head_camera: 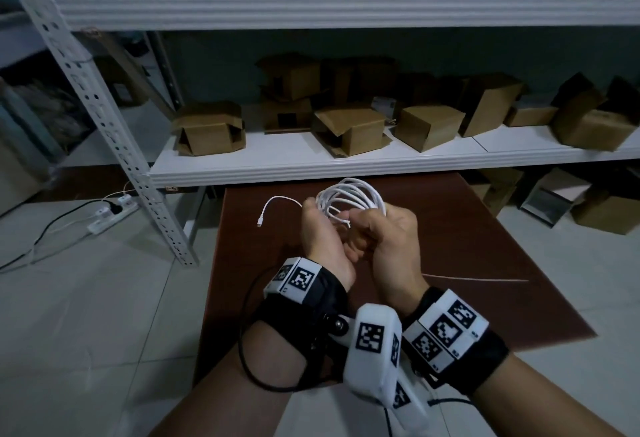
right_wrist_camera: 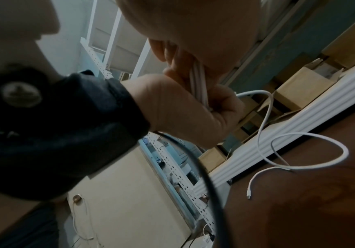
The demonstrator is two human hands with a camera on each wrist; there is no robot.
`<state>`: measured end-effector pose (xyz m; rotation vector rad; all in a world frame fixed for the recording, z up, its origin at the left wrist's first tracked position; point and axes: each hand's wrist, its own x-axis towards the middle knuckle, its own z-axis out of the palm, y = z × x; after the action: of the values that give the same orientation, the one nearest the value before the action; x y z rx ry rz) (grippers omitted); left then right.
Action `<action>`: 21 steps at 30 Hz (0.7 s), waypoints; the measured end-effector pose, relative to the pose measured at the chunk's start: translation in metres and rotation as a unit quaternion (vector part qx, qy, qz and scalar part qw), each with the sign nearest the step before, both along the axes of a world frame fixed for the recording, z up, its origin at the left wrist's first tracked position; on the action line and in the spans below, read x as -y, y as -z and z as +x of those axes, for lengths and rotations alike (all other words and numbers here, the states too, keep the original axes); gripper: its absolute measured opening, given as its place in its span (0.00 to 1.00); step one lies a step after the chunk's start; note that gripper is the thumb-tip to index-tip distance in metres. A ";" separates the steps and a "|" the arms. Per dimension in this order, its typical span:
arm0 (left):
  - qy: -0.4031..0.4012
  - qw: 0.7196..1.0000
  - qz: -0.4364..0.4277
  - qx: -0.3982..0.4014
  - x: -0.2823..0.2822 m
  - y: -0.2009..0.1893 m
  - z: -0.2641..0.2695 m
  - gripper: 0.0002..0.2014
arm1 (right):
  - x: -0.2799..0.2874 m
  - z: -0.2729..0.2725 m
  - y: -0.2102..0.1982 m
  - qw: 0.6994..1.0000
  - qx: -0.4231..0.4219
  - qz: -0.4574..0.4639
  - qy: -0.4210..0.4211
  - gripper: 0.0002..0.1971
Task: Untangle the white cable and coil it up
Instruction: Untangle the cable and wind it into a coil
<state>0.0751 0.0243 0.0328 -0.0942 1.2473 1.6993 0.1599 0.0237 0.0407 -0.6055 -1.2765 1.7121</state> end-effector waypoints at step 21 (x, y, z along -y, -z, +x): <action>-0.033 0.860 -0.035 -0.507 0.001 -0.005 -0.014 0.41 | -0.042 0.024 -0.026 0.978 0.176 0.037 -0.106 0.23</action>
<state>0.0612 0.0232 0.0378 0.8312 2.0703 1.7936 0.1835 0.0657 0.0666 -0.7767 -1.6982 1.7703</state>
